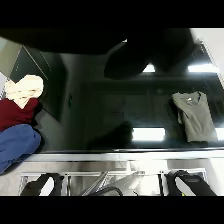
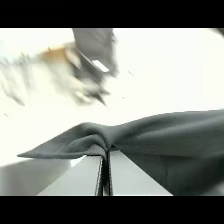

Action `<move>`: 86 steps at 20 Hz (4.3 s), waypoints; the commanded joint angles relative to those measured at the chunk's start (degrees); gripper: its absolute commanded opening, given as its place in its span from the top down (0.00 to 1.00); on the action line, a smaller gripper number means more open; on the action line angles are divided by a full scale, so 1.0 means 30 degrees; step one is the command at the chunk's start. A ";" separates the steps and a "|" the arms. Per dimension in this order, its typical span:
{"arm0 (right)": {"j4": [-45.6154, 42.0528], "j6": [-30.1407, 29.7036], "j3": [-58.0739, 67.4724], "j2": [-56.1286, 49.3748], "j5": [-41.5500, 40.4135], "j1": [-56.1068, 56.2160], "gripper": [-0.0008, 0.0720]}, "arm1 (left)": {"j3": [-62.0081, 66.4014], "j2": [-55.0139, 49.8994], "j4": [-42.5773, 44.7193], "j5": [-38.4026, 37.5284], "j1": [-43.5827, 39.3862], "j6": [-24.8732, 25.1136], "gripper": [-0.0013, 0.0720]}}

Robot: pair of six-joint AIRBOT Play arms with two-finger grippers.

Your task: Fold the shirts.

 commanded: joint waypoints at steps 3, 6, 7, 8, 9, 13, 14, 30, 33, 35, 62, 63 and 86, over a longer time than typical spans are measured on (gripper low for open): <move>0.2710 0.1260 0.0146 -0.2914 0.5901 -0.0423 0.96 | -0.3279 0.0685 -0.2557 -0.1399 0.1421 0.1217 0.96; 0.5909 0.1173 -0.1129 -0.6929 0.9260 -0.0379 0.96 | -0.9413 -0.0146 -0.3446 -0.0444 -0.0925 0.2645 0.96; 0.6368 0.0838 -0.1880 -0.8131 0.9566 -0.0255 0.96 | -1.1162 -0.0809 -0.3359 0.0036 -0.1945 0.3089 0.96; 0.6339 0.0248 -0.2703 -0.9420 0.9449 0.0015 0.96 | -1.2881 -0.1734 -0.3330 0.0954 -0.3031 0.3701 0.96; 0.6273 -0.0350 -0.3446 -1.0790 0.9107 0.0189 0.96 | -1.4258 -0.2754 -0.3330 0.2368 -0.3956 0.4335 0.96; 0.6812 -0.0765 -0.3803 -1.5926 0.5748 -0.0466 0.57 | -1.6028 -0.7759 -0.3337 0.8225 -0.5639 0.5523 0.96; 0.6892 -0.0780 -0.3570 -1.6422 0.5319 -0.0962 0.57 | -1.5344 -0.8772 -0.3337 0.8094 -0.5348 0.5515 0.85; 0.1107 -0.1523 -0.7985 -1.5365 0.7992 -0.1596 0.32 | -2.5565 -0.5231 -0.3541 0.4320 -1.2305 -0.6266 0.04; 0.1494 -0.1902 -0.7978 -1.5365 0.7941 -0.1195 0.32 | -2.7525 -0.4153 -0.3555 0.9500 -1.5438 -0.8284 0.04; 0.1610 -0.1902 -0.7978 -1.5365 0.7949 -0.1180 0.32 | -2.7715 -0.4342 -0.3548 1.0877 -1.6990 -0.9289 0.04; 0.1610 -0.4524 -0.9879 -1.5584 0.3053 0.3417 0.20 | -2.1915 -0.6506 0.0852 0.4612 -0.6142 -0.4342 0.96; 0.1603 -0.4466 -0.9879 -1.5715 0.3096 0.3665 0.16 | -2.1915 -0.6506 0.0852 0.4619 -0.5931 -0.4146 0.96; 0.3279 -0.0444 0.4277 -0.2892 0.5880 -0.7847 0.96 | -0.0503 0.1078 0.1100 -0.2390 0.1326 -0.2936 0.96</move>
